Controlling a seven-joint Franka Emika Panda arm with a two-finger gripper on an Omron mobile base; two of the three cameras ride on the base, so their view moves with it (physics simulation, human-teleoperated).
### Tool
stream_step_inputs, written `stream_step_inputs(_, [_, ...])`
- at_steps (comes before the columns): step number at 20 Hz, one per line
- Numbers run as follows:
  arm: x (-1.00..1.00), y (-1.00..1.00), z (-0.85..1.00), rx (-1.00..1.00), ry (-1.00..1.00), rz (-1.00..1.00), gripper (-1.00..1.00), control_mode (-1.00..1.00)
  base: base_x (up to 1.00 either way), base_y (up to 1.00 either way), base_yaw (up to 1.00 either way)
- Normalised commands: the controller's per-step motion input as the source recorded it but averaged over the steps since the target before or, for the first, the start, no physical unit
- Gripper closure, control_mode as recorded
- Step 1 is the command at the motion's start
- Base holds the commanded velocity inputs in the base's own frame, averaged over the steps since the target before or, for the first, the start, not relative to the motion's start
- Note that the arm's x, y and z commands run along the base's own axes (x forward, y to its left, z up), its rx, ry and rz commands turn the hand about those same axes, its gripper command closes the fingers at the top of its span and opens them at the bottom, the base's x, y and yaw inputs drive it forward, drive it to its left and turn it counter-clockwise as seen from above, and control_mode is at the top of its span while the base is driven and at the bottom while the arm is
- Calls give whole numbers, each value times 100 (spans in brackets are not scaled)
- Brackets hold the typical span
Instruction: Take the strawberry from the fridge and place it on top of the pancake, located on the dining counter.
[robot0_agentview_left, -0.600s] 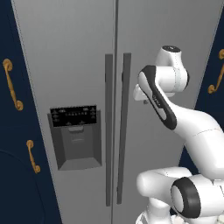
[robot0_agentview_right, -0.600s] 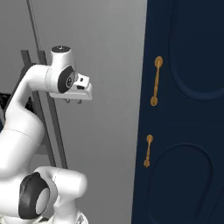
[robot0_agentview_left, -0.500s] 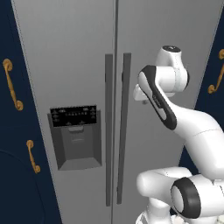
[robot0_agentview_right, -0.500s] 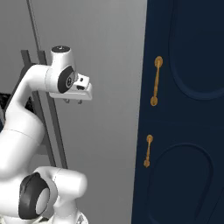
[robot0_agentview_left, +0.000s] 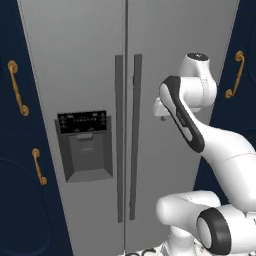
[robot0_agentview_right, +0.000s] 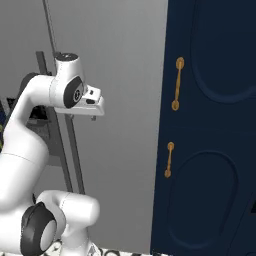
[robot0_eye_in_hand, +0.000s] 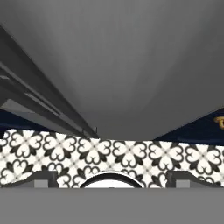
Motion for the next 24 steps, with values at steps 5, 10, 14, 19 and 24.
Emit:
stream_step_inputs(5, [0,0,0,0,0,0,-100,100,-19,50,-8])
stream_step_inputs(10, [0,0,0,0,0,0,-100,100,0,43,-2])
stream_step_inputs(14, [0,0,0,0,0,0,-100,100,0,48,0])
stream_step_inputs(19, [0,0,0,0,0,0,-100,100,0,33,0])
stream_step_inputs(24, [0,0,0,0,0,0,-100,100,-24,0,-3])
